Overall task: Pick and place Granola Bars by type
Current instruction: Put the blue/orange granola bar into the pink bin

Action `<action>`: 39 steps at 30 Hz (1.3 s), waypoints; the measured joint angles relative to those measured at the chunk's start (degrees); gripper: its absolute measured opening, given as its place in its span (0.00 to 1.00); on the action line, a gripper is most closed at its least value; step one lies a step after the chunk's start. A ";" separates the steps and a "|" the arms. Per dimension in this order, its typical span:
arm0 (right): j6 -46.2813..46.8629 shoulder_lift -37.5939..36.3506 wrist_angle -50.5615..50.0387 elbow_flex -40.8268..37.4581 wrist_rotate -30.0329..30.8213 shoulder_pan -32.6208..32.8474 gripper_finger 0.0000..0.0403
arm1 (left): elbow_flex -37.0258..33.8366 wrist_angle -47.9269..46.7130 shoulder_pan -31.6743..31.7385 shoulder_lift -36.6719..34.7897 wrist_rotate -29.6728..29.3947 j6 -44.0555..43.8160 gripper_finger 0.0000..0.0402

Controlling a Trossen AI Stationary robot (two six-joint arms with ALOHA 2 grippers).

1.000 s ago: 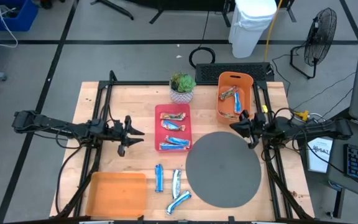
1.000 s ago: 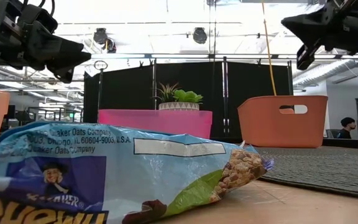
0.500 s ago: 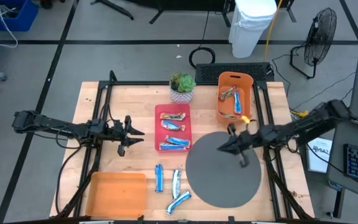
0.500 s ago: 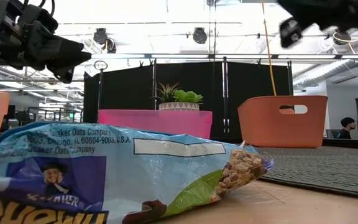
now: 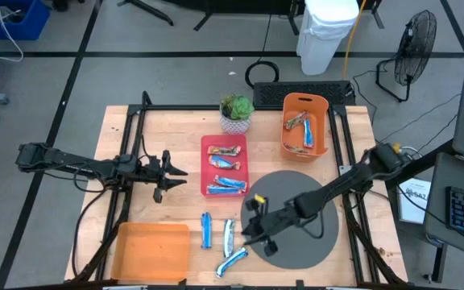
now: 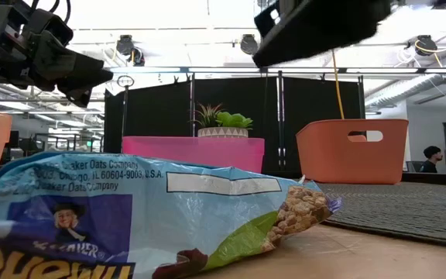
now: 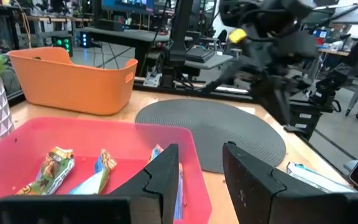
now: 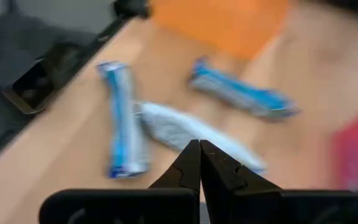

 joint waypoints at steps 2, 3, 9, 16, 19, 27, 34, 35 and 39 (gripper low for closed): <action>1.35 3.00 0.03 1.14 -2.22 0.17 0.00 | 0.00 -0.46 0.00 0.00 0.00 0.00 0.32; 1.86 4.37 -0.29 1.28 -2.92 0.22 0.00 | 0.00 -0.66 0.00 0.00 0.00 0.00 0.32; 6.10 9.43 0.83 1.70 -2.71 1.26 0.01 | 0.00 -1.68 0.00 0.00 0.00 -0.13 0.32; 10.76 13.07 8.75 1.67 -2.68 4.79 0.22 | 0.00 -2.79 0.00 0.00 0.02 -3.03 0.32; 12.56 14.45 12.00 1.68 -2.71 5.95 0.35 | 0.00 -3.55 0.00 0.02 0.02 -4.52 0.32; 13.87 18.29 12.96 1.70 2.24 6.37 0.52 | 0.00 -3.90 0.00 0.00 0.00 -4.63 0.32; 10.31 18.43 13.19 1.70 3.33 5.54 0.43 | 0.00 -4.05 0.00 0.00 0.00 -4.64 0.32; 9.90 18.08 13.25 1.68 3.26 5.56 0.41 | 0.00 -4.23 0.00 0.00 0.01 -4.76 0.32; 8.39 16.16 13.96 1.68 3.24 5.60 0.30 | 0.00 -5.17 0.00 0.00 0.02 -6.09 0.32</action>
